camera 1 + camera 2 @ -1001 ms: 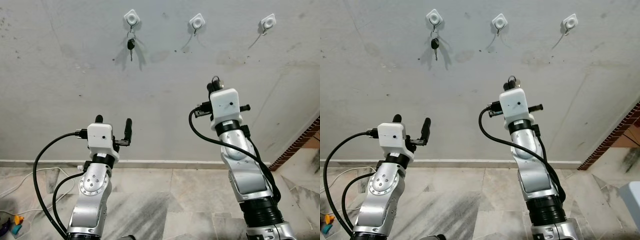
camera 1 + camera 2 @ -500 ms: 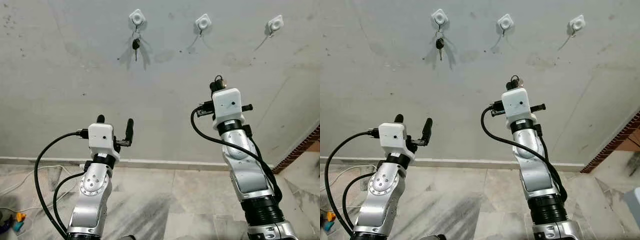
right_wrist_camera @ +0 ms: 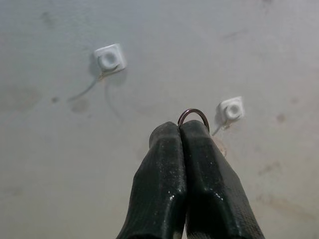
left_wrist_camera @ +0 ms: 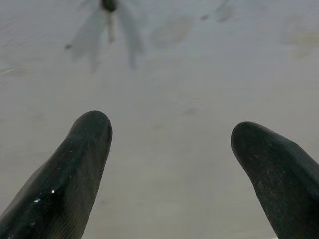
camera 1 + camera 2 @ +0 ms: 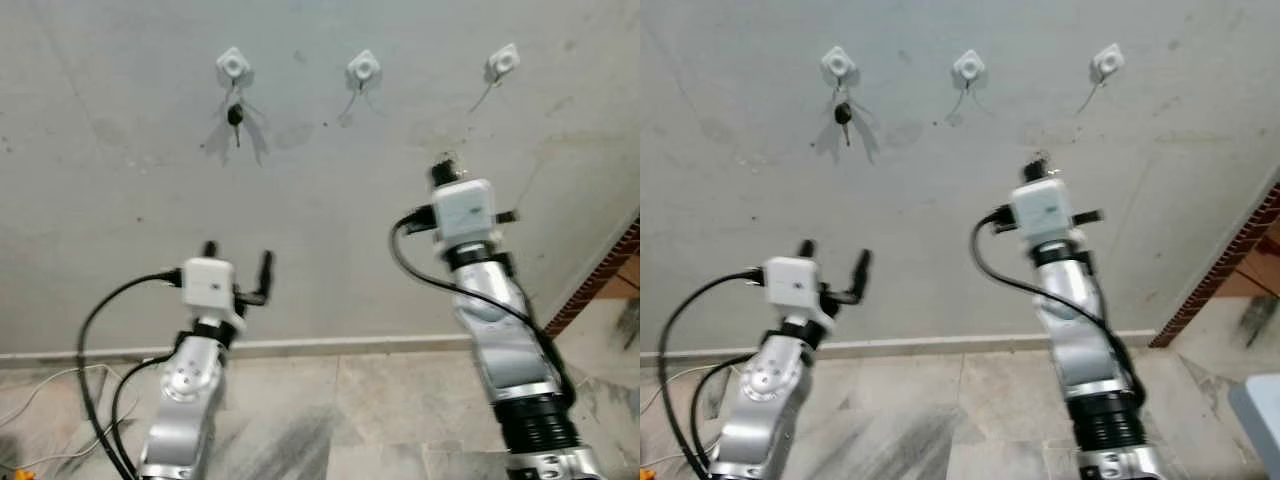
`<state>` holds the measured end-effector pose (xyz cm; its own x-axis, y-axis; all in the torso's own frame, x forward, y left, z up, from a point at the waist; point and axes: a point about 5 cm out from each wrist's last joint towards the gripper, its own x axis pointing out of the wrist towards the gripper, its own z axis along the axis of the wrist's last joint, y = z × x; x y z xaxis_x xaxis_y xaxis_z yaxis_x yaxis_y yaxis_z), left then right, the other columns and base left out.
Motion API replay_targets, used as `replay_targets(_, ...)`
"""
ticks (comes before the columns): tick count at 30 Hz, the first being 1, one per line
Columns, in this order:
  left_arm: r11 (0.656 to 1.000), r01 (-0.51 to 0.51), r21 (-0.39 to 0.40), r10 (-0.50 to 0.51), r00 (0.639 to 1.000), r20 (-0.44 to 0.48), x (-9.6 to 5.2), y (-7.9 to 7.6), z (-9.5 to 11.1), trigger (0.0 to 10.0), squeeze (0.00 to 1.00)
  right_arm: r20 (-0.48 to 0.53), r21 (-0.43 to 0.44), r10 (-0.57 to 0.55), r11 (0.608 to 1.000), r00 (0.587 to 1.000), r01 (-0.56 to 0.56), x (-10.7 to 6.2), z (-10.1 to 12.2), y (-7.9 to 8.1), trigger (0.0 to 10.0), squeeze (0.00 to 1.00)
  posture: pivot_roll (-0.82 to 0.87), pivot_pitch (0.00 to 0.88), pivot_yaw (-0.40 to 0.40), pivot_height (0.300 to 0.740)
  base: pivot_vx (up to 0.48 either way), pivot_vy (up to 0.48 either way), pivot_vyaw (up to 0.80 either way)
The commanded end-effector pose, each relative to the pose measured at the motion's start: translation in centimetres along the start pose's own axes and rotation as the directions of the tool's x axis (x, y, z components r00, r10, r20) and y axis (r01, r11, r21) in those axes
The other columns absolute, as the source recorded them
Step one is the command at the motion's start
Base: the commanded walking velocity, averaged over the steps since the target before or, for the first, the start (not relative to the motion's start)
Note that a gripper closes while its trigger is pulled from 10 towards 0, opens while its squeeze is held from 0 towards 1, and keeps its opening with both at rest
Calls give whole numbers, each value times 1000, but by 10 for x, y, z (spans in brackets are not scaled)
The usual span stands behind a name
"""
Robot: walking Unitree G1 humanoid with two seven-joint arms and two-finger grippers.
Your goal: Hang keys on a hook
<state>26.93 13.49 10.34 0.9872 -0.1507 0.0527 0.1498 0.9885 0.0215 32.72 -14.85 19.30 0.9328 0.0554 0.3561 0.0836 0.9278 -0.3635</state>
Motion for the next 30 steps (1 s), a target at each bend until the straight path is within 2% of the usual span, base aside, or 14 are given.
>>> replay_targets(1,999,-27,23,27,1000,6,-3,12,1,10000,0,35,16,31,999,999,-32,3,9,12,10000,0,28,36,-7,740,409,0,0)
replay_targets(19,998,-28,49,32,997,-64,-18,16,-17,10000,0,60,3,52,999,997,-52,6,11,13,10000,0,37,46,-13,740,402,0,0)
replay_targets(23,998,-32,45,36,996,-83,-21,17,-22,10000,0,62,3,62,998,996,-62,6,11,15,10000,0,39,48,-13,740,159,0,0)
replay_targets(28,996,-42,82,56,983,-176,-31,22,-45,10000,0,81,9,95,995,992,-96,4,14,22,10000,0,40,51,-13,740,0,0,0)
replay_targets(30,992,-61,107,85,969,-231,-40,29,-61,10000,0,97,5,114,993,989,-115,2,17,26,10000,0,40,53,-13,740,0,0,0)
